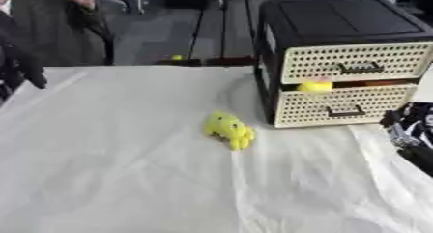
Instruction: Pick up objects from table and place into drawer.
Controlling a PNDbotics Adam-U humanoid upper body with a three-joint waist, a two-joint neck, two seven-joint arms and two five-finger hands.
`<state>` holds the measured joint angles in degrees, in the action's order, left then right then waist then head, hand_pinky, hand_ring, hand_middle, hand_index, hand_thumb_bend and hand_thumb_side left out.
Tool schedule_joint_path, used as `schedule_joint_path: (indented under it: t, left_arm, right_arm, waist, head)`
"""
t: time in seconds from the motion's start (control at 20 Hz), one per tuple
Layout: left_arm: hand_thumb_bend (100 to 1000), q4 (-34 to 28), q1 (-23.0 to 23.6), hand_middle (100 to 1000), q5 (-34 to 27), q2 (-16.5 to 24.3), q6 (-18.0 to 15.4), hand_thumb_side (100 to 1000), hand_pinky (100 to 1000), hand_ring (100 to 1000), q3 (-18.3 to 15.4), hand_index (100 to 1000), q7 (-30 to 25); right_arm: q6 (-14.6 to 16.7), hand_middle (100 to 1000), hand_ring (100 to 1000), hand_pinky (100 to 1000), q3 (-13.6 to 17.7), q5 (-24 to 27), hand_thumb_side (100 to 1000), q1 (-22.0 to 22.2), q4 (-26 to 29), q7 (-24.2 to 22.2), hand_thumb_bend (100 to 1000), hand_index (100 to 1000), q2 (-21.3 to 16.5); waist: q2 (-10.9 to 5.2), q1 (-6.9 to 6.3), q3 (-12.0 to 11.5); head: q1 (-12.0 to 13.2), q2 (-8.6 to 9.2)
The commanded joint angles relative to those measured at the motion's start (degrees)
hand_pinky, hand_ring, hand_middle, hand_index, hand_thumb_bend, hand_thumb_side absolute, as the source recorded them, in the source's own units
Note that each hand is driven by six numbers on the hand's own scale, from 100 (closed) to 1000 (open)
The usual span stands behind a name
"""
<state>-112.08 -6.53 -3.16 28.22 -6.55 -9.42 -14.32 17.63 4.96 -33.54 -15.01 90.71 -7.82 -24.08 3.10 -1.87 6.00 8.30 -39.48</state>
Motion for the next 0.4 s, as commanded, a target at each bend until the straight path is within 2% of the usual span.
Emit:
schedule_joint_path:
  t: [0.05, 0.4]
  left_arm:
    - [219, -0.82, -0.25, 518, 0.15, 0.9, -0.18, 922, 515, 515, -0.66, 684, 0.02]
    - [212, -0.84, 0.02, 514, 0.31, 0.64, -0.19, 926, 514, 511, -0.6, 686, -0.02]
  right_arm:
    - [0.03, 535, 499, 324, 0.69, 1.07, 953, -0.33, 2.03, 0.29, 100, 605, -0.87]
    - [0.36, 536, 499, 325, 0.69, 1.63, 949, -0.08, 2.69, 0.17, 100, 605, -0.41]
  waist:
    - [-0.39, -0.02, 0.01]
    - [-0.32, -0.13, 0.22]
  head:
    - [0.26, -0.29]
    - [0.44, -0.6]
